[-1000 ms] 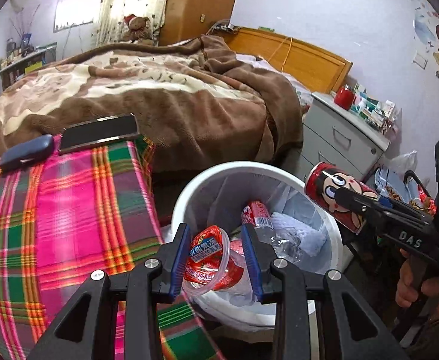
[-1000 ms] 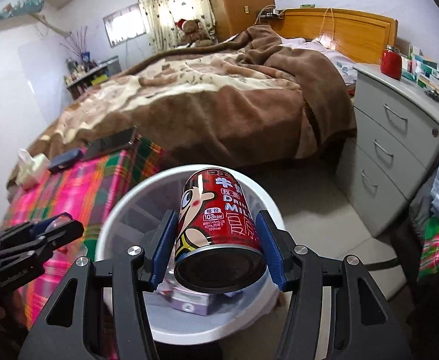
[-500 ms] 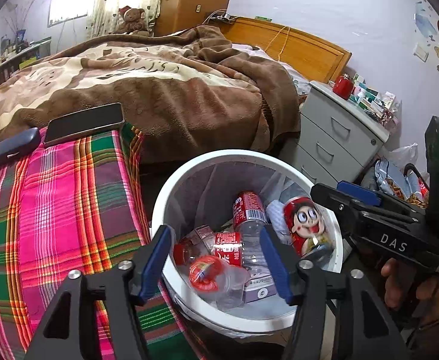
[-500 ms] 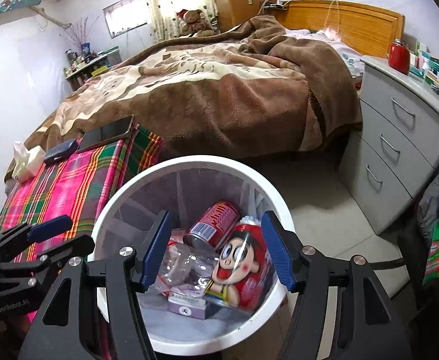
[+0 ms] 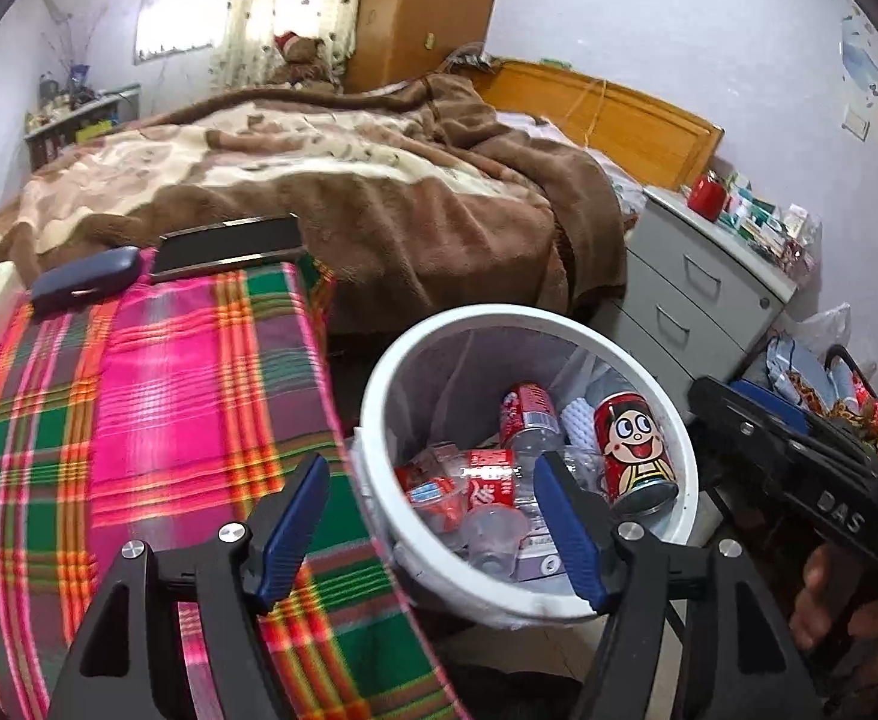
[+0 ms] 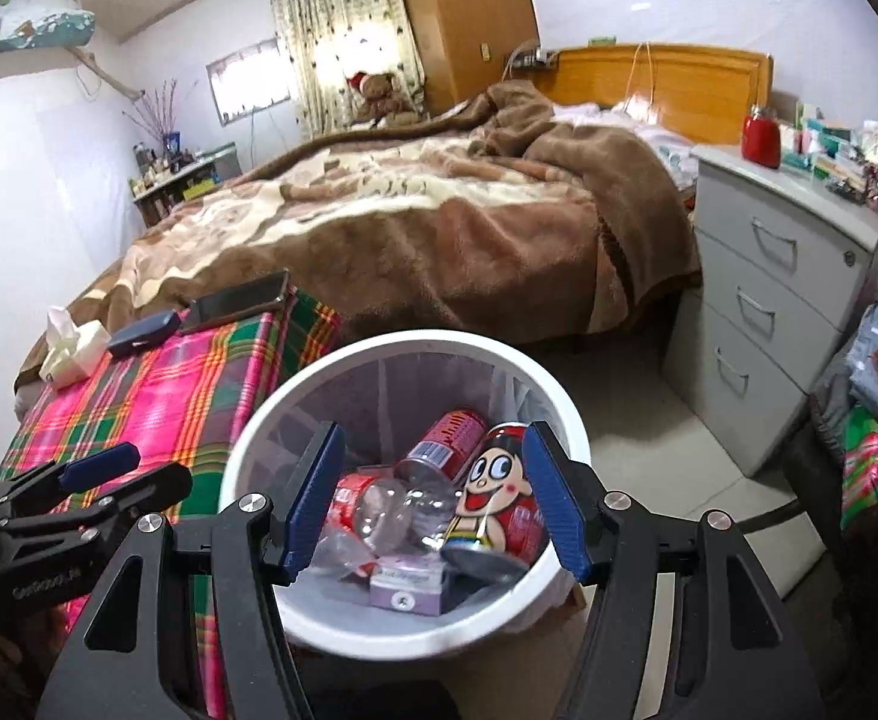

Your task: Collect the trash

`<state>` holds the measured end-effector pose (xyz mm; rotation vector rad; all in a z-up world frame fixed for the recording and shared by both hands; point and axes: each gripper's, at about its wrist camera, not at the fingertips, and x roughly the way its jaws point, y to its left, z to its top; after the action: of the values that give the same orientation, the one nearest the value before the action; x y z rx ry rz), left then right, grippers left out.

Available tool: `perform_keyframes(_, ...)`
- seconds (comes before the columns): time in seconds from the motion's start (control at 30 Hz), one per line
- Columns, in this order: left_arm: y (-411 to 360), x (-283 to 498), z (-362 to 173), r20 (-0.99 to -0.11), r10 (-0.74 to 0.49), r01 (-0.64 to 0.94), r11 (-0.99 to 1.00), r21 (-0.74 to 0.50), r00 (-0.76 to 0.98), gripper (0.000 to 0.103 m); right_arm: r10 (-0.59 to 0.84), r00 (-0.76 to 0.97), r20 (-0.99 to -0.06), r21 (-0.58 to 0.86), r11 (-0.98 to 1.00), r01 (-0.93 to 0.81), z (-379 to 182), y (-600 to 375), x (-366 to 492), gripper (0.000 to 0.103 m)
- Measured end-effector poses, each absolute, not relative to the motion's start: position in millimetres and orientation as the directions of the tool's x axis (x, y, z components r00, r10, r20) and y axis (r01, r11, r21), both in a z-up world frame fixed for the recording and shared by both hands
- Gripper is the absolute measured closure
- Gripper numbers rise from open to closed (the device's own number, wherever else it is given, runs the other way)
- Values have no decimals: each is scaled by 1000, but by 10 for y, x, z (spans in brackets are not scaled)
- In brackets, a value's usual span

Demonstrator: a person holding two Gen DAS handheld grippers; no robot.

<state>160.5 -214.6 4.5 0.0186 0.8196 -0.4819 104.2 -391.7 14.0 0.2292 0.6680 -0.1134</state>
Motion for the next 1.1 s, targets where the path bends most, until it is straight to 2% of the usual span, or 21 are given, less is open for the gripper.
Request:
perform_keyframes(0.37,-1825,1030,220,-649,-341,380,921,-85,681,33,-96,823,-560,108,976,187,214,-3585,651,40)
perform_keyframes(0.6,-1735,702,306,-612,-307,361,932,-38,729,33,-116,836,-536,115,971,209,198,-3448,408,40)
perform_keyframes(0.93,-1628,414,294,-575,-269,329,944,-1,773,33,-133,845,-518,134,963,234,153,-3385,211,40)
perform_keyframes(1.1,-1551,345,285,-567,-273,314,949,-28,777,33,-129,849,-512,148,961,236,114,-3365,188,40)
